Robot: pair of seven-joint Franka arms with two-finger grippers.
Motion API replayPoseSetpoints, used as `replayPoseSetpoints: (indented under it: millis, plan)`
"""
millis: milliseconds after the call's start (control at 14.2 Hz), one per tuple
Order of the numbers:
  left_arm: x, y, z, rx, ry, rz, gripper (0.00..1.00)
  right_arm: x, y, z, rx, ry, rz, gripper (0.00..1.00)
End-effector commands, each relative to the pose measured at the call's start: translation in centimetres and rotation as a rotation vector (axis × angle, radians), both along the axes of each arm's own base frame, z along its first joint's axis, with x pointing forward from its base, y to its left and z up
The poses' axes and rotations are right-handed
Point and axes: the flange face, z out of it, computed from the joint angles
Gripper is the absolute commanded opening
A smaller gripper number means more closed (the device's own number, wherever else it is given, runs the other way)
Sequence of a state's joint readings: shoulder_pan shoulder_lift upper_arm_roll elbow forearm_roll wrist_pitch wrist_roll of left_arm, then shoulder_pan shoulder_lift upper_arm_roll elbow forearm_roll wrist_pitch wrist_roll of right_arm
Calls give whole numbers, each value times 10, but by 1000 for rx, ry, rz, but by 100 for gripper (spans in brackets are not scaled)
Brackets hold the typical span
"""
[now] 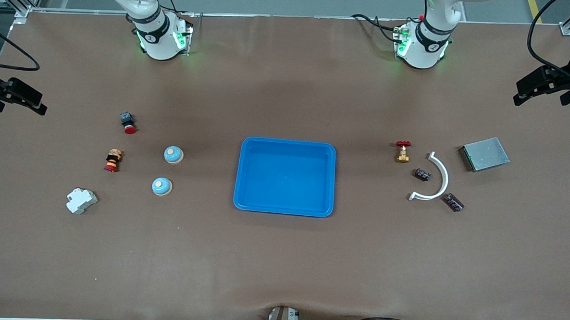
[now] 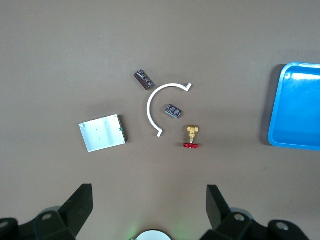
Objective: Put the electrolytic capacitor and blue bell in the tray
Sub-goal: 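Raise both arms from the rest pose toward the table objects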
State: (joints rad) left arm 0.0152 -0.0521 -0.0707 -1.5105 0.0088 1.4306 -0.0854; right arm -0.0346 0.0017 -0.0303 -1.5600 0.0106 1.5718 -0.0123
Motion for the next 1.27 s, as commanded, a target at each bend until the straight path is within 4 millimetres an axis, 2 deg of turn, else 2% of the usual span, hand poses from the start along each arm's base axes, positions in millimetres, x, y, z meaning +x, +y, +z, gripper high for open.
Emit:
replayPoseSetpoints:
  millis: [0, 282, 423, 706, 917, 1058, 1199]
  plan:
    - [-3, -7, 3, -13, 5, 7, 100, -9, -1, 4, -11, 0, -15, 100]
    - [2, -5, -5, -4, 17, 8, 100, -8, 3, 3, -2, -2, -9, 100]
    - [13, -4, -21, 0, 47, 8, 100, -8, 2, 3, -2, 0, -10, 100]
    - [20, 1, -54, -1, 65, 57, 100, -8, 4, -6, 0, 12, -9, 100]
    - [24, -1, -92, 11, 88, 185, 100, -7, 9, -26, 25, 31, -44, 100]
    - [27, -3, -104, 10, 75, 222, 100, -5, 32, -40, 24, 25, -22, 100]
    - [27, -1, -123, 10, 88, 237, 100, -6, 45, -67, 23, 37, -40, 100]
